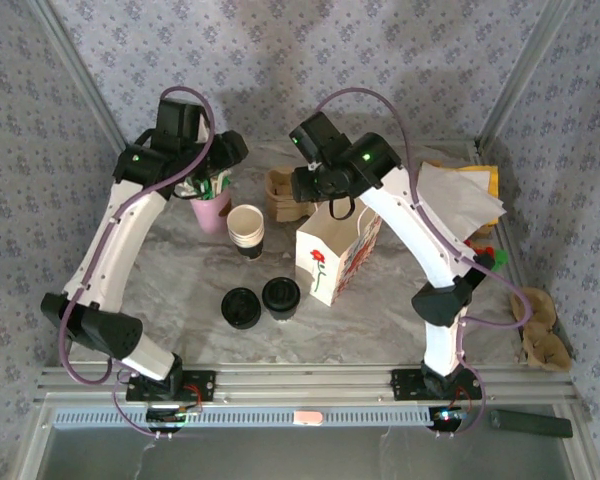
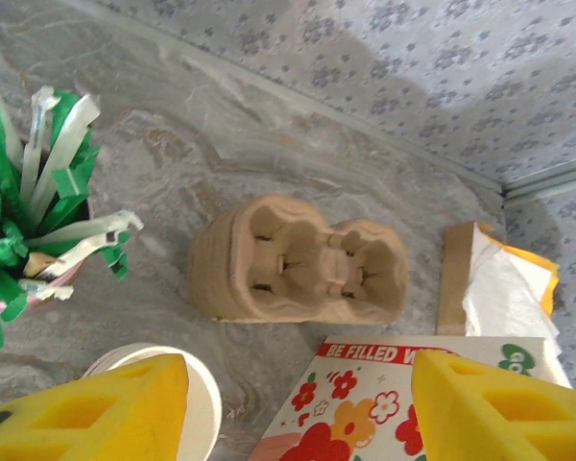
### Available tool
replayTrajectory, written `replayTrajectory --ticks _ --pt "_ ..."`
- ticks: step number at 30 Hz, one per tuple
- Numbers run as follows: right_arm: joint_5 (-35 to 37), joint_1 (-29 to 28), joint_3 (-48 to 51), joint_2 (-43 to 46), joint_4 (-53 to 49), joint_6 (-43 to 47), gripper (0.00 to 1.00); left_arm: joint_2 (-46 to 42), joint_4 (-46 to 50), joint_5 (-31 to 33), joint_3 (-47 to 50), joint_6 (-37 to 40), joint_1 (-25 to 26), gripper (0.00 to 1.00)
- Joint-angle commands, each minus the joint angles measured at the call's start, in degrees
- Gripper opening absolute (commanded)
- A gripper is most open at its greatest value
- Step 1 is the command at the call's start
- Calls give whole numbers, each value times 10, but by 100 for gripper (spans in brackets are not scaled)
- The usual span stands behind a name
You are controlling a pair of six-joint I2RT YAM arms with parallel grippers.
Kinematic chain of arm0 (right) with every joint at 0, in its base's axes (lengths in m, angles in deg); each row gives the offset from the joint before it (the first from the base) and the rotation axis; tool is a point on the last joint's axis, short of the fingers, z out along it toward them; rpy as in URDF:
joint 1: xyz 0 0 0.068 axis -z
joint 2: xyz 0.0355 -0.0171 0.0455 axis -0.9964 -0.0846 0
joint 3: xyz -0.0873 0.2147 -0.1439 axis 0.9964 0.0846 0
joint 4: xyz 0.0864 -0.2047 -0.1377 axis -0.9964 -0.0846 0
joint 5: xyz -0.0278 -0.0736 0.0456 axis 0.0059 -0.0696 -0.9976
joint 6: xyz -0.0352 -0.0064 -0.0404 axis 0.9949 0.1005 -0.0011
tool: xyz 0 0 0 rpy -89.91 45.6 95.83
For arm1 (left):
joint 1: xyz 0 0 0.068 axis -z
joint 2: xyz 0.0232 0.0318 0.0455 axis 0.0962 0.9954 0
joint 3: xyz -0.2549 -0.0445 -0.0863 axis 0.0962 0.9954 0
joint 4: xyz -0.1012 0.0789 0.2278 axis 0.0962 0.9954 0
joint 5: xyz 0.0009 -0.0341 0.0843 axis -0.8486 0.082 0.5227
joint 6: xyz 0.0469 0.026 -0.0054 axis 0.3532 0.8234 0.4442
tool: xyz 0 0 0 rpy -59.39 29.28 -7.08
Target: Pack the takeout coffee
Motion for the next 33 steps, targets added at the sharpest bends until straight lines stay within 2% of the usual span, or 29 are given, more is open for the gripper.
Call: replayTrajectory --ticks 1,5,8,12,23,33 --pt "24 -6 -18 -9 -39 1 38 -28 -24 -4 23 -7 -2 63" --pt "36 -8 -17 -7 -57 15 24 -41 -28 -10 45 -8 -2 63" --pt "36 -9 -15 -2 -77 30 8 -49 -27 -10 52 -6 -2 63" --pt "42 -6 -15 7 -110 55 1 -55 -22 -11 54 -3 -2 63" --pt "71 13 -13 31 -200 133 0 -61 -15 -20 49 -2 -2 63" --pt "118 26 45 79 -217 180 3 -62 -2 -23 39 0 -2 63"
